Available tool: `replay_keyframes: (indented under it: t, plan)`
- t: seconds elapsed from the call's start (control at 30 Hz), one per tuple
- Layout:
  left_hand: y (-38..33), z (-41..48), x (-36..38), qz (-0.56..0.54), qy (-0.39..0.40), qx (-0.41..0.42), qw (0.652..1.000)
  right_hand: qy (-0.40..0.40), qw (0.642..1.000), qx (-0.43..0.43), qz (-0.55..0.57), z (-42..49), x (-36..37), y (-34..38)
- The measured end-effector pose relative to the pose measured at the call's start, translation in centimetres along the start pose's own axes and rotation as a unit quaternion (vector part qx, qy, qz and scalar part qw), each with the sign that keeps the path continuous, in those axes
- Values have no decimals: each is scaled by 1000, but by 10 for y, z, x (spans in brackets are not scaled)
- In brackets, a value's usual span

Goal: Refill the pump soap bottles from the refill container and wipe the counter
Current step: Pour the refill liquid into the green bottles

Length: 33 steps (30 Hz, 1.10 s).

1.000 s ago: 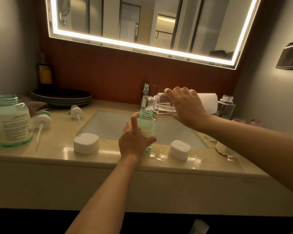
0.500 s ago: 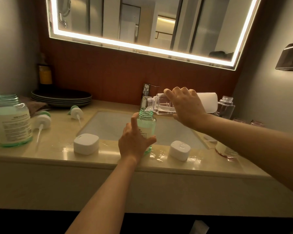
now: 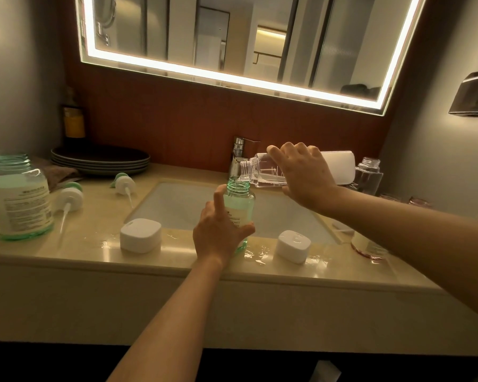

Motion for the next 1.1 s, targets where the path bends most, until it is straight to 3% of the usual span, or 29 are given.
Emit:
replay_keyframes:
  t: [1.1]
  plan:
    - [0, -1, -2, 10, -7, -1, 1000, -1, 1000, -11, -19, 4, -8, 3]
Point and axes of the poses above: each hand's wrist, its own z-axis towards the middle knuckle, its own x-axis out of the palm, y = z × x, the point moved 1 cm from there along z, towards the middle knuckle, and after that the axes turned 4 degrees about -y, right-handed, at the moved point
